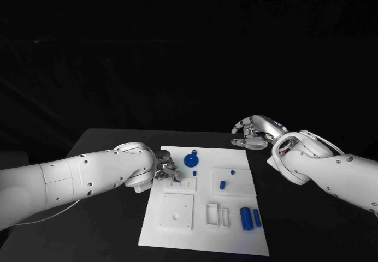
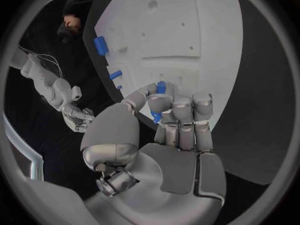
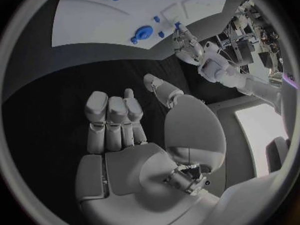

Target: Assemble the parts on the task board

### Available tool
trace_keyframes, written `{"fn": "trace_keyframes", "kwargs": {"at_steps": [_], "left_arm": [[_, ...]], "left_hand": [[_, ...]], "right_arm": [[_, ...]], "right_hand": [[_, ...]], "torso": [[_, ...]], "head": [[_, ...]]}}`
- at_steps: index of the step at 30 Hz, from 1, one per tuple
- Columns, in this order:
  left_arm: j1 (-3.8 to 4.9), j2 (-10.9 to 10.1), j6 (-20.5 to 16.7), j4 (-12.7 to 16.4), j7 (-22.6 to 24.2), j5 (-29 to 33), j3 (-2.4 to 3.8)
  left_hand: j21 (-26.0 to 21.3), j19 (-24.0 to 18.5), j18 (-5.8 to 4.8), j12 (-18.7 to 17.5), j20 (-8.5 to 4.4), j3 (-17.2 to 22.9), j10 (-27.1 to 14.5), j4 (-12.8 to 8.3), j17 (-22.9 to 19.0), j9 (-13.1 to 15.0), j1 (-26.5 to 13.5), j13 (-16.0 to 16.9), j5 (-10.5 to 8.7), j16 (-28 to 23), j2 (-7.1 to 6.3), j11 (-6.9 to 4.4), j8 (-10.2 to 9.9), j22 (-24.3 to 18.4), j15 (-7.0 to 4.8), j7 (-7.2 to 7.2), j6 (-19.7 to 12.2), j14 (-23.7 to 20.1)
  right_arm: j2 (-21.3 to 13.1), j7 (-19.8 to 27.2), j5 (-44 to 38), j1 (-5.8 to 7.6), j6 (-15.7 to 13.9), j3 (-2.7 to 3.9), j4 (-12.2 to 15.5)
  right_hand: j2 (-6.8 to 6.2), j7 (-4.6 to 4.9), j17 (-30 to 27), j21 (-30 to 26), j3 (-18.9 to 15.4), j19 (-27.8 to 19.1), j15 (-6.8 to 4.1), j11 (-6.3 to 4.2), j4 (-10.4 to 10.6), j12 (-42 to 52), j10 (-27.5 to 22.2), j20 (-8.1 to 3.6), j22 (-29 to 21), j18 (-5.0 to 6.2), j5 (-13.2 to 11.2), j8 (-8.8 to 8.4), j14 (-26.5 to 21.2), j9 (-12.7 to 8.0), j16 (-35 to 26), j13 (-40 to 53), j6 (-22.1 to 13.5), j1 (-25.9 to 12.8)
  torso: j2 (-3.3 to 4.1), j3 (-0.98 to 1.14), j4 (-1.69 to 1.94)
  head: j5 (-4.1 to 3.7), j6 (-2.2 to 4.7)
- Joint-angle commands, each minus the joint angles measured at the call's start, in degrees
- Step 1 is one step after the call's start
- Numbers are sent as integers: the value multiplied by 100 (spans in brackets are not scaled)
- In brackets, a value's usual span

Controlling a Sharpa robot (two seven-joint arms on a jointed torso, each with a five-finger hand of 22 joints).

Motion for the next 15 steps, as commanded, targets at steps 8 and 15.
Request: {"fn": "trace_keyframes", "kwargs": {"at_steps": [8, 15], "left_arm": [[-55, 113, -201, -46, 39, -148, 5], [-71, 157, -95, -68, 44, -165, 5]], "left_hand": [[76, 100, 242, 113, -574, 82, -298, -81, -33, 695, -83, 5, 36, 105, -4, -278, 53, 102, -490, -593, 690, 499], [100, 89, 260, 158, -566, 83, -308, -75, -54, 766, -118, -13, 42, 148, -6, -304, 94, 98, -512, -622, 775, 492]], "right_arm": [[9, 61, 37, 7, -5, 4, -10], [17, 57, 37, 7, 7, 4, -5]], "right_hand": [[16, 23, 9, -30, -42, -27, 19, 101, 3, -30, -137, 6, 35, 673, 68, -14, 28, 7, -39, 166, 36, 41], [16, 23, 10, -31, -46, -27, 19, 101, 5, -27, -135, 6, 35, 673, 78, -15, 28, 7, -41, 167, 36, 39]], "torso": [[0, -1, -8], [1, -1, -5]], "head": [[-27, -58], [-38, -74]]}}
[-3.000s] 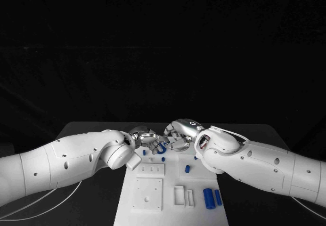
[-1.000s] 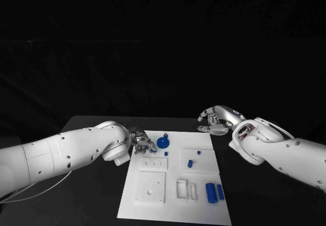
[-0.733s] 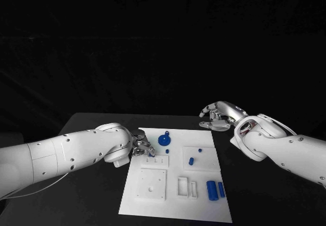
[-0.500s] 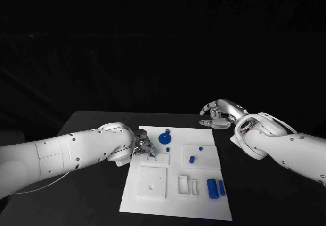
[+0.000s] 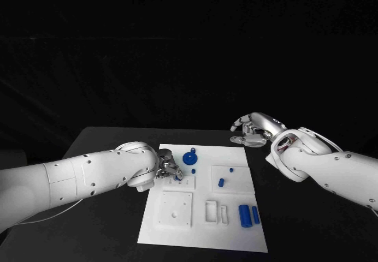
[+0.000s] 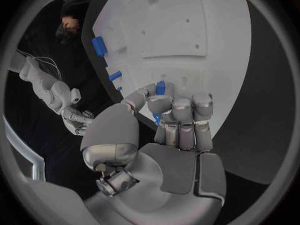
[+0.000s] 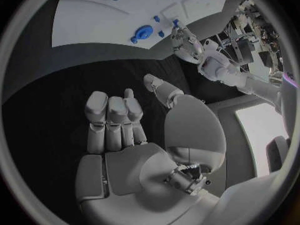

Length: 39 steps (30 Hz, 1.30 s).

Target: Assemble the parts on the task board

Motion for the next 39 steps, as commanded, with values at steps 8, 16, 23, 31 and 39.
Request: {"fn": "trace_keyframes", "kwargs": {"at_steps": [8, 16, 23, 31, 39], "left_arm": [[-43, 46, 50, -36, 46, -66, 4], [-70, 54, 110, -25, 52, -66, 5], [-85, 48, 142, -22, 56, -66, 5], [-97, 47, 156, -28, 62, -66, 5], [-107, 55, 176, -49, 69, -66, 5]], "left_hand": [[44, -7, 272, 61, -521, 90, -315, -64, -25, 737, -67, -28, 23, 61, 16, -322, 74, 96, -516, -674, 771, 456], [52, -19, 276, 79, -517, 88, -320, -60, -38, 762, -87, -41, 26, 78, 22, -331, 93, 95, -524, -685, 797, 450], [54, -25, 277, 85, -516, 89, -322, -58, -43, 768, -96, -47, 26, 84, 26, -333, 95, 95, -526, -686, 797, 448], [56, -35, 278, 93, -513, 89, -326, -55, -50, 777, -108, -55, 23, 91, 31, -335, 97, 94, -527, -689, 799, 442], [60, -51, 279, 104, -509, 88, -333, -44, -64, 786, -130, -70, -19, 100, 36, -336, 93, 93, -527, -688, 794, 430]], "right_arm": [[8, 42, 1, 5, 19, 4, 0], [12, 40, 1, 5, 33, 4, -4], [18, 34, 1, 5, 50, 4, -4], [23, 29, 0, 5, 58, 4, -9], [25, 27, 0, 5, 74, 4, -13]], "right_hand": [[15, 23, 10, -31, -34, -26, 18, 96, -9, -30, -141, 4, 36, 673, 40, -14, 29, 7, -18, 165, 37, 37], [15, 23, 11, -32, -41, -26, 18, 96, -7, -30, -141, 5, 36, 673, 47, -13, 30, 8, -19, 164, 39, 32], [17, 22, 12, -33, -44, -26, 18, 96, -5, -29, -141, 5, 37, 673, 52, -12, 30, 9, -20, 164, 42, 31], [21, 22, 13, -34, -47, -26, 17, 95, -4, -37, -148, 5, 37, 673, 59, -10, 30, 10, -22, 160, 45, 31], [22, 20, 14, -36, -50, -27, 16, 94, -3, -38, -149, 4, 38, 673, 64, -6, 30, 12, -23, 159, 53, 31]], "torso": [[-1, -1, 9], [-5, -3, 10], [-7, -3, 12], [-6, -4, 13], [-6, -1, 7]], "head": [[-10, -39], [14, -46], [10, -61], [16, -56], [25, -50]]}}
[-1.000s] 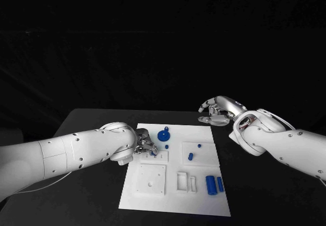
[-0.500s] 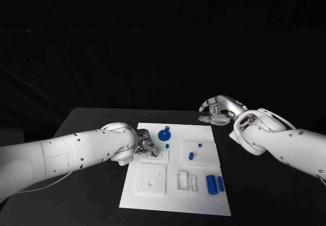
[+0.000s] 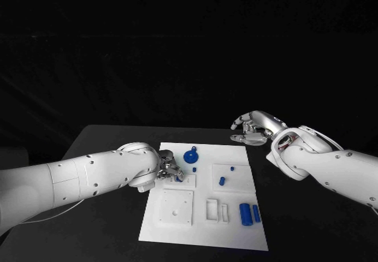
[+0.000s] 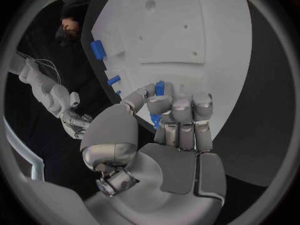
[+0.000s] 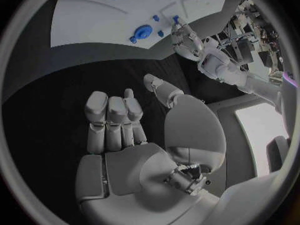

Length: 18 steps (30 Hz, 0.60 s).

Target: Assemble the parts on the task board

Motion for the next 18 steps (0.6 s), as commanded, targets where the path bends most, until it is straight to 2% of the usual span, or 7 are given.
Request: {"fn": "trace_keyframes", "kwargs": {"at_steps": [1, 4, 8, 9, 11, 12, 18], "left_arm": [[-10, 19, 110, -3, 59, -15, 1], [-12, 28, 123, -9, 68, -15, 1], [-13, 38, 131, -20, 85, -15, 1], [-14, 42, 133, -23, 88, -15, 1], [-19, 53, 123, -36, 99, -15, 1], [-20, 55, 119, -39, 102, -15, 1], [-30, 70, 107, -48, 119, -15, 1]], "left_hand": [[39, -52, 278, 34, -488, 30, -335, 3, -14, 779, -19, -12, -22, 37, 68, -335, 12, 95, -478, -665, 735, 418], [48, -64, 281, 50, -486, 30, -340, 19, -30, 787, -38, -31, -103, 53, 70, -334, 6, 93, -478, -664, 735, 410], [60, -83, 287, 80, -483, 20, -347, 63, -58, 773, -80, -59, -302, 80, 66, -330, -12, 89, -473, -660, 741, 398], [64, -88, 288, 89, -483, 14, -349, 81, -66, 767, -95, -67, -389, 88, 66, -328, -16, 88, -471, -660, 747, 395], [73, -97, 292, 111, -482, -13, -352, 139, -83, 752, -143, -83, -780, 107, 58, -329, -20, 84, -467, -661, 766, 387], [74, -101, 294, 116, -482, -10, -355, 150, -88, 746, -146, -88, -842, 112, 57, -329, -23, 83, -470, -662, 770, 385], [83, -117, 301, 145, -481, -12, -366, 222, -114, 720, -181, -112, -969, 137, 34, -331, -33, 79, -472, -663, 791, 375]], "right_arm": [[3, 30, -10, 3, 61, 3, 1], [4, 29, -10, 3, 65, 3, 0], [9, 29, -10, 3, 67, 3, -4], [11, 30, -10, 3, 67, 3, -4], [18, 30, -10, 3, 72, 3, -11], [20, 30, -10, 3, 72, 3, -13], [31, 31, -10, 3, 76, 3, -20]], "right_hand": [[22, 20, 5, -36, -35, -17, 14, 103, 12, -14, -138, -24, 38, 672, 20, -6, 32, 6, -23, 160, 53, 31], [22, 20, 6, -37, -37, -18, 14, 102, 13, -20, -143, -24, 38, 672, 27, -4, 32, 7, -24, 156, 56, 31], [22, 19, 6, -38, -39, -18, 13, 101, 14, -24, -146, -24, 39, 672, 36, -3, 32, 7, -26, 154, 57, 29], [21, 19, 6, -39, -40, -19, 13, 101, 14, -26, -149, -24, 39, 672, 39, -3, 31, 8, -26, 153, 58, 28], [21, 19, 6, -39, -41, -19, 13, 101, 15, -20, -144, -24, 39, 672, 42, -3, 31, 8, -27, 156, 58, 28], [21, 19, 7, -40, -42, -19, 12, 101, 15, -19, -143, -24, 39, 672, 44, -2, 31, 8, -27, 156, 59, 27], [22, 17, 8, -41, -45, -19, 11, 100, 16, -23, -146, -24, 40, 672, 56, -1, 31, 9, -28, 154, 62, 26]], "torso": [[1, 2, -3], [4, 1, -5], [5, 0, -4], [5, 1, -4], [5, 1, -5], [5, 1, -5], [3, 3, -4]], "head": [[3, 5], [11, 11], [4, 5], [2, 3], [3, 3], [3, 3], [-10, 6]]}}
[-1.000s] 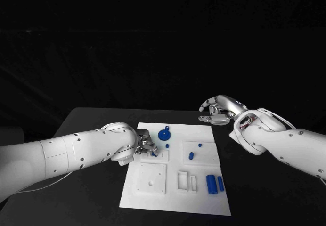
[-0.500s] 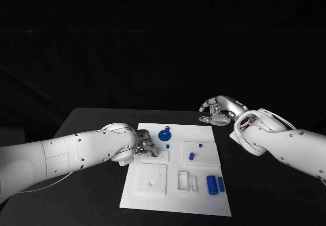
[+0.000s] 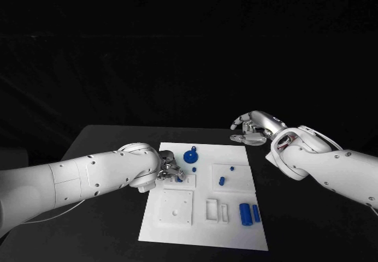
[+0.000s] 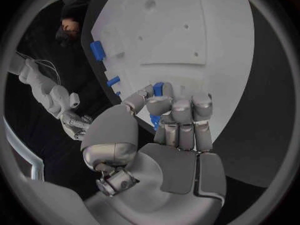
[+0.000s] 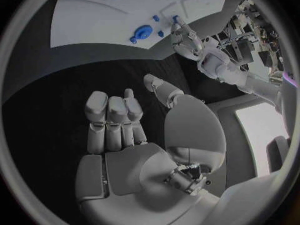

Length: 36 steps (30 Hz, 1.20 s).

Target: Assemble the parts on the task board

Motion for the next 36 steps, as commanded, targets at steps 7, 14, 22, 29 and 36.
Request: {"fn": "trace_keyframes", "kwargs": {"at_steps": [7, 14, 22, 29, 36], "left_arm": [[-7, 35, 91, -1, 100, -14, 1], [-7, 33, 99, -25, 90, -22, 1], [-8, 14, 76, -36, 91, -38, 1], [-9, -15, 40, -19, 106, -38, 3], [-9, -47, -2, 2, 127, -38, 4]], "left_hand": [[28, -57, 291, 63, -511, -24, -376, 123, -40, -18, -62, -36, -353, 50, -88, -332, -27, 70, -453, -650, 790, 383], [33, -69, 297, 82, -510, -32, -384, 181, -65, -36, -84, -59, -445, 66, -173, -332, -33, 65, -453, -650, 795, 373], [44, -85, 314, 129, -508, -99, -402, 399, -127, -69, -191, -119, -1059, 107, -488, -335, -39, 49, -456, -652, 803, 353], [40, -85, 332, 143, -513, -109, -409, 646, -145, -60, -352, -138, -1071, 126, -860, -337, -29, 30, -458, -654, 794, 334], [51, -80, 346, 154, -515, -47, -411, 756, -159, -48, -307, -151, -1070, 141, -978, -337, -20, 23, -459, -654, 783, 326]], "right_arm": [[12, 31, -11, 2, 71, 3, -1], [10, 31, -10, 2, 72, 3, -2], [5, 34, -8, 2, 67, 3, -4], [-2, 35, -7, 2, 61, 3, -2], [-3, 43, -5, 1, 49, 3, 3]], "right_hand": [[23, 17, 9, -21, -31, -19, 10, 98, 0, -21, -146, -25, 40, 672, 44, 0, 32, 10, -29, 155, 63, 27], [24, 16, 10, -22, -34, -19, 9, 97, 0, -27, -152, -25, 40, 672, 51, 0, 32, 10, -30, 151, 64, 26], [22, 16, 10, -23, -40, -19, 9, 97, 3, -26, -151, -25, 41, 672, 58, 1, 32, 11, -32, 152, 66, 21], [22, 15, 11, -24, -44, -19, 8, 96, 5, -32, -157, -25, 41, 672, 62, 2, 32, 12, -33, 148, 67, 17], [23, 15, 11, -24, -47, -19, 8, 96, 6, -28, -153, -25, 42, 672, 66, 2, 32, 12, -33, 150, 68, 15]], "torso": [[-2, 3, -4], [-4, 3, -1], [-3, -1, 1], [-1, -3, -3], [-2, -1, 2]], "head": [[-9, 0], [-15, 1], [-21, 10], [-25, 16], [-27, 22]]}}
